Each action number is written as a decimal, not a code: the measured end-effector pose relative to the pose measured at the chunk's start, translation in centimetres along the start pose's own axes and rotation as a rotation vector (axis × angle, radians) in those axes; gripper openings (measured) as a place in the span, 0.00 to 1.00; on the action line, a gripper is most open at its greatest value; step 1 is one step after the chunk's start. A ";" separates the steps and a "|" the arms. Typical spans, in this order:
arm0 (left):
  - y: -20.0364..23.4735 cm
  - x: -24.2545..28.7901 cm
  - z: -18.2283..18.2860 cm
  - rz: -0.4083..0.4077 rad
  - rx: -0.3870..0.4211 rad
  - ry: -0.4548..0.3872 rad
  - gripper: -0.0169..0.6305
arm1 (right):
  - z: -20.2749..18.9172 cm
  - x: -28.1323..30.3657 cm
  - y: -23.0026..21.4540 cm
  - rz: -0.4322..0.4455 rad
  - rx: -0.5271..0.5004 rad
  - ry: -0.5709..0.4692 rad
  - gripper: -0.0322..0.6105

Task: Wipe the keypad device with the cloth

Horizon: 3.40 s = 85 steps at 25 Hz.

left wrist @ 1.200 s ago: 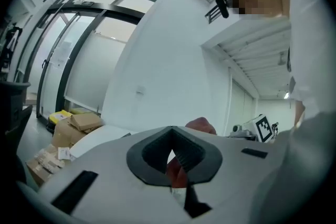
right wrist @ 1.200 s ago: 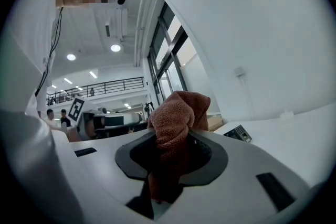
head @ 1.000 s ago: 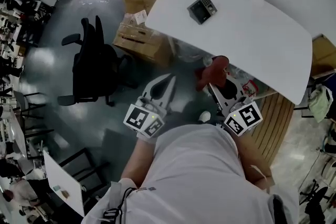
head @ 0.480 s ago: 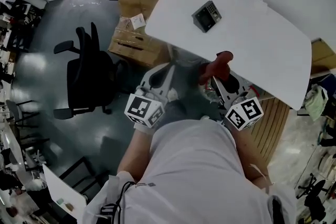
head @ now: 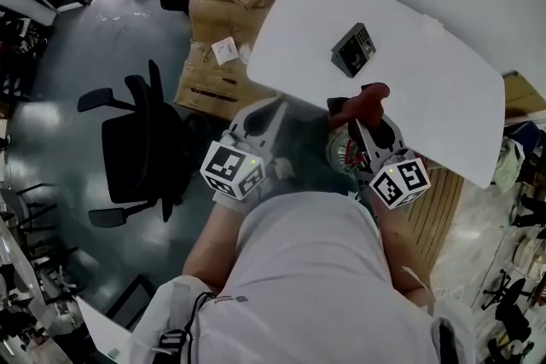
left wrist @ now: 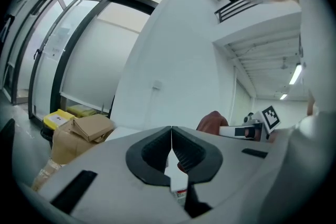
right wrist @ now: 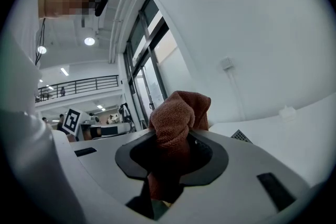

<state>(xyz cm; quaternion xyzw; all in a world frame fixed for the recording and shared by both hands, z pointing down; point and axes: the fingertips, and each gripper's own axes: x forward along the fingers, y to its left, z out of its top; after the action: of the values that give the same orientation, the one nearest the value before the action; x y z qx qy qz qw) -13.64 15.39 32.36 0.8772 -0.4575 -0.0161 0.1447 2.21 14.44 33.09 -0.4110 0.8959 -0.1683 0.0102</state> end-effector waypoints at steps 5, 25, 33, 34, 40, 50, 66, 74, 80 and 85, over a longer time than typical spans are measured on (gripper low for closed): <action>2.2 0.2 -1.0 -0.009 -0.019 0.039 0.04 | -0.3 1.8 -0.8 -0.036 0.002 0.024 0.20; 4.6 12.3 -4.7 -0.107 0.017 0.254 0.05 | -3.1 9.7 -11.8 -0.047 -0.035 0.244 0.20; 6.3 18.4 -8.0 -0.120 0.080 0.369 0.05 | -5.9 12.9 -15.5 0.006 -0.142 0.435 0.20; 6.4 19.0 -8.6 -0.127 0.093 0.393 0.05 | -6.3 13.1 -15.7 0.019 -0.158 0.462 0.20; 7.8 22.6 -12.5 -0.160 0.143 0.502 0.05 | -8.5 15.3 -17.5 0.086 -0.196 0.559 0.20; 8.6 26.0 -16.2 -0.229 0.155 0.607 0.05 | -11.5 17.6 -19.0 0.122 -0.196 0.661 0.20; 6.8 27.2 -20.2 -0.393 0.418 0.788 0.21 | -13.3 18.5 -19.2 0.116 -0.154 0.698 0.20; 7.0 27.6 -20.4 -0.397 0.496 0.802 0.21 | -14.1 18.5 -19.6 0.088 -0.182 0.708 0.20; 7.0 27.5 -20.6 -0.394 0.484 0.805 0.21 | -15.0 18.0 -20.1 0.073 -0.183 0.718 0.21; 7.1 27.5 -20.7 -0.384 0.473 0.805 0.21 | -16.2 17.2 -20.8 0.050 -0.184 0.743 0.21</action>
<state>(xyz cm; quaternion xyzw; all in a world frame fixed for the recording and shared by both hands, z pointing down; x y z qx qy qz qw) 0.01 -5.70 56.92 0.8909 -0.1871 0.4012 0.1015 3.53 -6.09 56.84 -0.2993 0.8596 -0.2245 -0.3479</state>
